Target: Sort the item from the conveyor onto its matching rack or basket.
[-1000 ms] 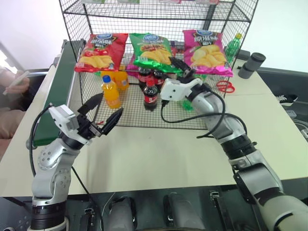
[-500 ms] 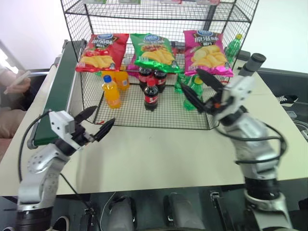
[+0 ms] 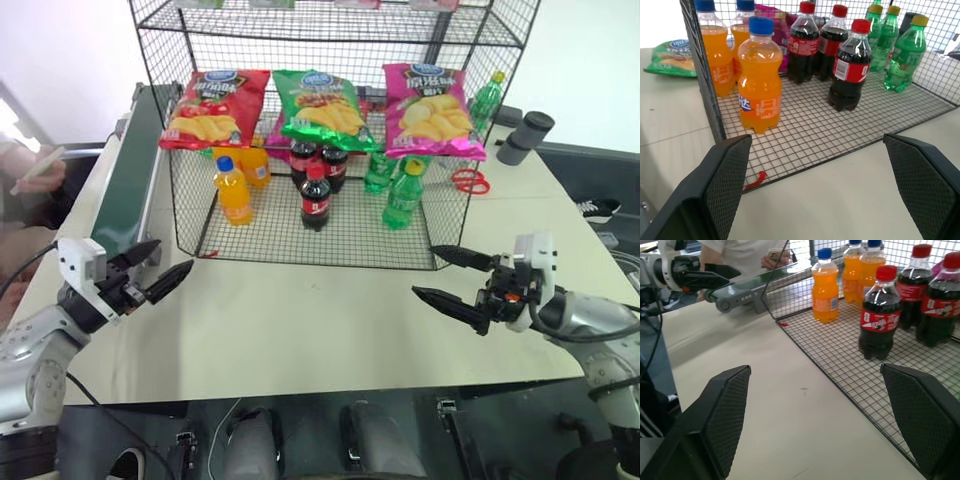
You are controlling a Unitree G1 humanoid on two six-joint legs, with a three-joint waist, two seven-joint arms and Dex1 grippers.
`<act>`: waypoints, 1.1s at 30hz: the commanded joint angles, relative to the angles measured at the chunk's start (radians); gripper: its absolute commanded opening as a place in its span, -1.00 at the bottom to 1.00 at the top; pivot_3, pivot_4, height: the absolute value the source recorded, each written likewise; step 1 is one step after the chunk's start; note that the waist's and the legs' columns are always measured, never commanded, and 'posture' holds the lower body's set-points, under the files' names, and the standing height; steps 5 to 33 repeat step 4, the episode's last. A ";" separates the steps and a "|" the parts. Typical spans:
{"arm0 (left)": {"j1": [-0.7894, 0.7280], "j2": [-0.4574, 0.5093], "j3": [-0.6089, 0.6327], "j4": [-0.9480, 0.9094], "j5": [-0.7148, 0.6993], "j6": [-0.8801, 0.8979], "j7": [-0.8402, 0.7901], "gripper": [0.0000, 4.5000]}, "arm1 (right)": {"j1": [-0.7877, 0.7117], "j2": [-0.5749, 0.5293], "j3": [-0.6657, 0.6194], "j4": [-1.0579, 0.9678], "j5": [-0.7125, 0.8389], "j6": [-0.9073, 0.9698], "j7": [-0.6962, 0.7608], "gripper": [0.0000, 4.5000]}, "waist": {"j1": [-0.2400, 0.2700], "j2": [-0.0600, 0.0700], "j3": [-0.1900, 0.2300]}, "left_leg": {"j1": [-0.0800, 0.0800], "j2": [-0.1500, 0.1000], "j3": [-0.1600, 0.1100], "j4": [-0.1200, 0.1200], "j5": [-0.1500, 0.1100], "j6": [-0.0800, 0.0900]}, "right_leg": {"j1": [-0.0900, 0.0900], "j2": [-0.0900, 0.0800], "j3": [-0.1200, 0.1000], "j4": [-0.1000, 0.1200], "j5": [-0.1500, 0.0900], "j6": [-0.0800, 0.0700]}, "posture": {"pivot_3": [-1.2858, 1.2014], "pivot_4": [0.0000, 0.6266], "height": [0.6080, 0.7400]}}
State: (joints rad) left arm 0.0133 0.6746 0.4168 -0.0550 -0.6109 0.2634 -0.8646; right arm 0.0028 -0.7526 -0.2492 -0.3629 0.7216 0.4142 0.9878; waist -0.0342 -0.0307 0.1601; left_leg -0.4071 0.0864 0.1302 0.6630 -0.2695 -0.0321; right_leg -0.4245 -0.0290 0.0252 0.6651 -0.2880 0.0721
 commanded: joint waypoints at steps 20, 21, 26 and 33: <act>-0.011 0.020 -0.015 -0.019 0.049 -0.032 -0.010 1.00 | -0.036 0.000 -0.030 0.008 -0.004 -0.004 -0.012 0.97 | 0.001 0.000 0.000 | 0.000 0.000 0.000 0.000 0.000 0.000 | 0.000 0.000 0.000 0.000 0.000 0.000 | 0.03 -0.52 1.00; -0.011 0.020 -0.015 -0.019 0.049 -0.032 -0.010 1.00 | -0.036 0.000 -0.030 0.008 -0.004 -0.004 -0.012 0.97 | 0.001 0.000 0.000 | 0.000 0.000 0.000 0.000 0.000 0.000 | 0.000 0.000 0.000 0.000 0.000 0.000 | 0.03 -0.52 1.00; -0.011 0.020 -0.015 -0.019 0.049 -0.032 -0.010 1.00 | -0.036 0.000 -0.030 0.008 -0.004 -0.004 -0.012 0.97 | 0.001 0.000 0.000 | 0.000 0.000 0.000 0.000 0.000 0.000 | 0.000 0.000 0.000 0.000 0.000 0.000 | 0.03 -0.52 1.00; -0.011 0.020 -0.015 -0.019 0.049 -0.032 -0.010 1.00 | -0.036 0.000 -0.030 0.008 -0.004 -0.004 -0.012 0.97 | 0.001 0.000 0.000 | 0.000 0.000 0.000 0.000 0.000 0.000 | 0.000 0.000 0.000 0.000 0.000 0.000 | 0.03 -0.52 1.00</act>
